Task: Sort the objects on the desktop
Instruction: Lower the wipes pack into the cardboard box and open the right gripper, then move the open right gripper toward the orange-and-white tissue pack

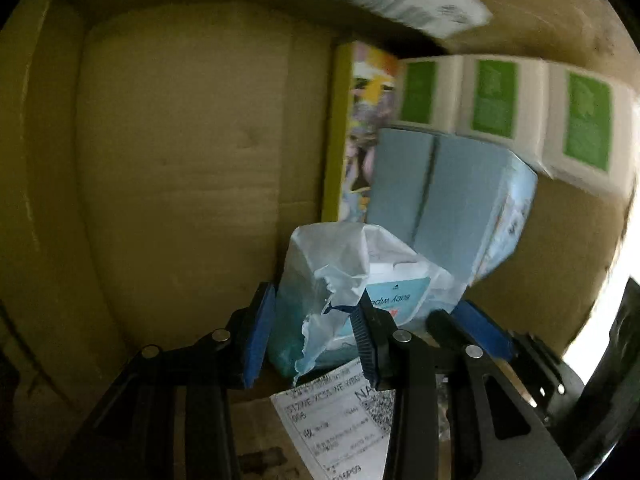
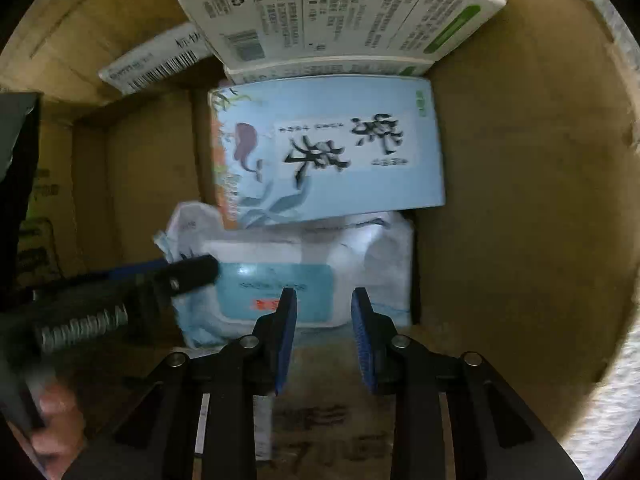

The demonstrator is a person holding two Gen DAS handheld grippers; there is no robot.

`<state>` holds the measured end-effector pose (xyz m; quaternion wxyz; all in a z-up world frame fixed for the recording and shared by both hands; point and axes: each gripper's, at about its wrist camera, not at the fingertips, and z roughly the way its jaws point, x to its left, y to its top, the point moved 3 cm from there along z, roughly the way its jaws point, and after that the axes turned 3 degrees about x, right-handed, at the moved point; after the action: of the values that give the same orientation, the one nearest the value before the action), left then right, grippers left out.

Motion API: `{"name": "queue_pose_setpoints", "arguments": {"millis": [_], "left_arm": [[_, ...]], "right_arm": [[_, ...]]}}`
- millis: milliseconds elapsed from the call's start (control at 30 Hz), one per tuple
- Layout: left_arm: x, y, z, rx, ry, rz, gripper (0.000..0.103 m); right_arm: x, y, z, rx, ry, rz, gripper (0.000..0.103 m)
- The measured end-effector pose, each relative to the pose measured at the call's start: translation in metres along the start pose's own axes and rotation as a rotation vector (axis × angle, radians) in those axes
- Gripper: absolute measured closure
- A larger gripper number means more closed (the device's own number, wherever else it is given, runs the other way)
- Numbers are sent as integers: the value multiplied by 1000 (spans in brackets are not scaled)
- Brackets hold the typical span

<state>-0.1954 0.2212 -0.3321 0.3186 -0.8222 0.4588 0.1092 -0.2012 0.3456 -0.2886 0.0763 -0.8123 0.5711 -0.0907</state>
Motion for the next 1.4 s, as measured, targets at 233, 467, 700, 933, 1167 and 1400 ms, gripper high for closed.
{"name": "queue_pose_setpoints", "arguments": {"millis": [233, 467, 700, 933, 1167, 1400], "left_arm": [[-1, 1, 16, 95, -117, -41, 65], [-9, -1, 20, 83, -125, -7, 65], [-26, -15, -6, -4, -52, 115, 52], [-65, -53, -59, -224, 7, 378, 52], [-72, -92, -98, -407, -119, 481, 38], [-54, -107, -137, -482, -98, 620, 38]], "right_arm": [[-7, 5, 2, 16, 9, 12, 77], [-8, 6, 1, 15, 14, 25, 77], [4, 0, 0, -5, 3, 7, 77], [16, -18, -39, -125, -19, -3, 77], [28, -39, -80, -252, 15, 53, 77], [52, -64, -104, -385, 11, 30, 77]]}}
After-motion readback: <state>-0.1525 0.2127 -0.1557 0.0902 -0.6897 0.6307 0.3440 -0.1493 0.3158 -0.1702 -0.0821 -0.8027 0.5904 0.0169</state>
